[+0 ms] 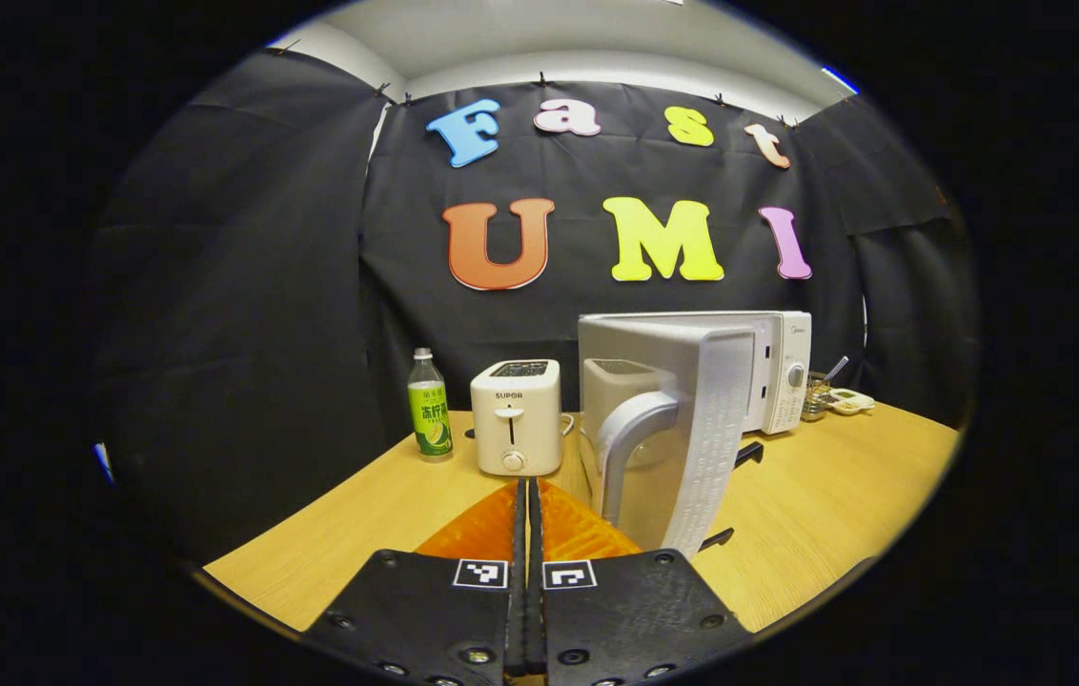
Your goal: Open the microwave oven with the left hand, put the food in, and close the microwave oven.
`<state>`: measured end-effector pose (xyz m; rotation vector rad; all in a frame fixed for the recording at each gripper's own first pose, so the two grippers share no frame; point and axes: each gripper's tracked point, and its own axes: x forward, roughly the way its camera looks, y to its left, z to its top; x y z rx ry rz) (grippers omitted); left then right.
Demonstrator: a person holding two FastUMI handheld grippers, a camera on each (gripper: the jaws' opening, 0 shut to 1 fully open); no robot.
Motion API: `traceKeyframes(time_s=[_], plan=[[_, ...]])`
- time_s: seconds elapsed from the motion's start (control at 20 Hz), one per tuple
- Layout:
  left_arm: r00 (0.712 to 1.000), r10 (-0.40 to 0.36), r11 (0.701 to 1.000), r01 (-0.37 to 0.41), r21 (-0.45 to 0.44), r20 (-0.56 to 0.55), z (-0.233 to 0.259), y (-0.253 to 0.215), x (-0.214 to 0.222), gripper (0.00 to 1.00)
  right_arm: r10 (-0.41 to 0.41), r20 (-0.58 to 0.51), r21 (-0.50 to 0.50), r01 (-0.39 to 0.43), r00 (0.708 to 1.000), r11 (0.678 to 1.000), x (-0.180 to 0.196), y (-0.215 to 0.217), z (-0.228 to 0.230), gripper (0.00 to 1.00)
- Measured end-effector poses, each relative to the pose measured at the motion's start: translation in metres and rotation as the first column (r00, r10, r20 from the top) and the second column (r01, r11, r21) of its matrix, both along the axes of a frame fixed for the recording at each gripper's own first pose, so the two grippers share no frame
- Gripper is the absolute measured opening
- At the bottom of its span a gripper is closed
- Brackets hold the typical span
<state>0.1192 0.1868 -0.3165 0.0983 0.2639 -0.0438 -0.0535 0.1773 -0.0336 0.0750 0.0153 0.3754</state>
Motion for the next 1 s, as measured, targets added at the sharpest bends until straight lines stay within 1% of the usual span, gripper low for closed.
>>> traceKeyframes(time_s=[0.15,0.25,0.3,0.35,0.4,0.6,0.65,0.7,0.75,0.8,0.85,0.9,1.0], plan=[[1.0,-0.019,0.999,0.019,0.027,-0.019,-0.012,-0.005,0.008,0.0,0.013,0.013,-0.009,-0.013,1.0,1.0,-0.005,0.0,0.004,0.99],[0.998,-0.053,0.999,0.053,-0.009,-0.017,-0.012,-0.02,0.007,0.0,0.016,0.021,-0.019,-0.016,1.0,1.0,-0.008,0.0,0.006,1.0],[0.998,-0.063,0.998,0.063,-0.023,-0.013,-0.012,-0.026,0.008,0.0,0.02,0.027,-0.02,-0.02,0.999,1.0,-0.01,0.0,0.008,0.89],[0.998,-0.067,0.997,0.067,-0.029,-0.009,-0.012,-0.031,0.009,0.0,0.024,0.034,-0.015,-0.023,0.999,1.0,-0.013,0.001,0.01,1.0],[0.997,-0.071,0.997,0.07,-0.036,-0.005,-0.013,-0.037,0.009,0.0,0.027,0.038,-0.011,-0.026,0.999,1.0,-0.014,0.002,0.012,0.89],[0.993,-0.118,0.989,0.119,-0.09,0.014,-0.011,-0.078,0.011,0.0,0.052,0.033,-0.017,-0.051,0.998,0.999,-0.02,0.01,0.012,0.9],[0.991,-0.129,0.987,0.131,-0.097,0.019,-0.012,-0.088,0.014,0.0,0.063,0.034,-0.02,-0.063,0.997,0.998,-0.023,0.013,0.014,1.0],[0.99,-0.141,0.985,0.141,-0.096,0.014,-0.015,-0.099,0.017,0.0,0.073,0.035,-0.021,-0.072,0.997,0.997,-0.024,0.014,0.015,0.9],[0.988,-0.154,0.984,0.154,-0.088,0.005,-0.017,-0.109,0.018,0.0,0.08,0.036,-0.021,-0.079,0.996,0.997,-0.025,0.015,0.015,0.9],[0.986,-0.166,0.983,0.166,-0.079,0.004,-0.018,-0.119,0.021,0.0,0.086,0.04,-0.023,-0.085,0.996,0.996,-0.028,0.014,0.016,1.0],[0.984,-0.18,0.981,0.18,-0.076,0.004,-0.019,-0.13,0.024,0.0,0.089,0.043,-0.025,-0.088,0.995,0.996,-0.029,0.014,0.016,1.0],[0.981,-0.194,0.978,0.193,-0.08,0.004,-0.02,-0.144,0.026,0.0,0.089,0.047,-0.025,-0.088,0.995,0.996,-0.029,0.012,0.016,0.9],[0.977,-0.213,0.975,0.213,-0.069,0.008,-0.023,-0.163,0.027,0.0,0.084,0.048,-0.029,-0.082,0.995,0.996,-0.028,0.005,0.012,0.89]])
